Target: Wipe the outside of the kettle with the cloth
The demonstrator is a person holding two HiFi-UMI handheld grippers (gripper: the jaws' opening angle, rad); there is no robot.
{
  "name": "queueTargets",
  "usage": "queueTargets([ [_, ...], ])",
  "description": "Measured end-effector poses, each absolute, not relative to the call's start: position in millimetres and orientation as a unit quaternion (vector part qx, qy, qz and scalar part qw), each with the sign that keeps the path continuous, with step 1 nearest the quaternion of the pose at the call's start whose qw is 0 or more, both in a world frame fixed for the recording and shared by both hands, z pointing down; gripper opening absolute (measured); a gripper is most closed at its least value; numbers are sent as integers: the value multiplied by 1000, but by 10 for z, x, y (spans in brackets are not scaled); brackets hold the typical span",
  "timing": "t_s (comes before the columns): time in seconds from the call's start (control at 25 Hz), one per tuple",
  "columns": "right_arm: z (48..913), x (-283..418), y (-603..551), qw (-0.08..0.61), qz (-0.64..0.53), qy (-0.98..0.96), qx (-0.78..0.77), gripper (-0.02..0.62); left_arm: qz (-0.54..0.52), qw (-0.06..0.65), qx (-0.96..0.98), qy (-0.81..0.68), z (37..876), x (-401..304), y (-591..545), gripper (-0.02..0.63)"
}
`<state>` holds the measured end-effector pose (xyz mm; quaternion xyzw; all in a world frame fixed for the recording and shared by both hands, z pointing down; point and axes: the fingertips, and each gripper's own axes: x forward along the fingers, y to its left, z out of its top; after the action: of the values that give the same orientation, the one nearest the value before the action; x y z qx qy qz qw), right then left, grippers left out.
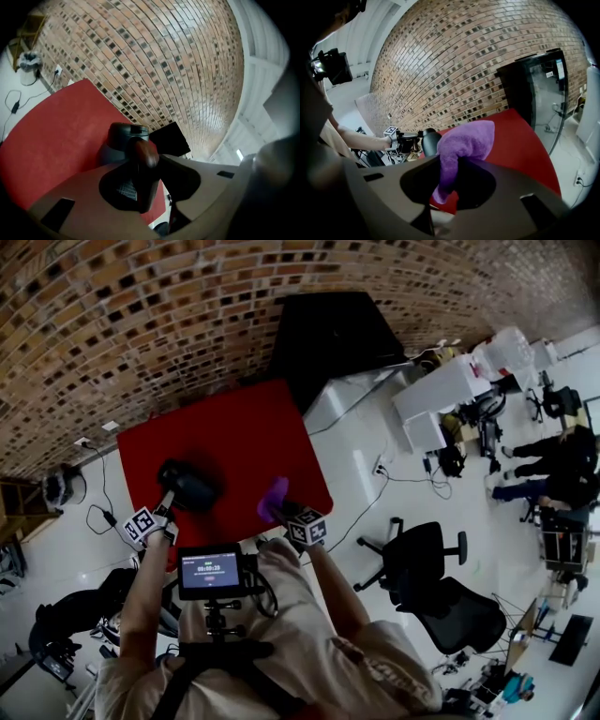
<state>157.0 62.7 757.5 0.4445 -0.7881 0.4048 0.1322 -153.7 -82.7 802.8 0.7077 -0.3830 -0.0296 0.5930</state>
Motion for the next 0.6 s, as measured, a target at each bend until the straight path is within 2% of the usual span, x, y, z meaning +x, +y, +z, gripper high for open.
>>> queueTargets([
  [0.24, 7571, 1558, 575, 136, 398, -793, 441, 95, -157, 629, 644, -406, 8194, -1750, -816, 123],
  [0.6, 7617, 1275, 558, 165, 398, -806, 406, 97, -230, 649, 575, -441, 8526, -2138, -552, 123],
])
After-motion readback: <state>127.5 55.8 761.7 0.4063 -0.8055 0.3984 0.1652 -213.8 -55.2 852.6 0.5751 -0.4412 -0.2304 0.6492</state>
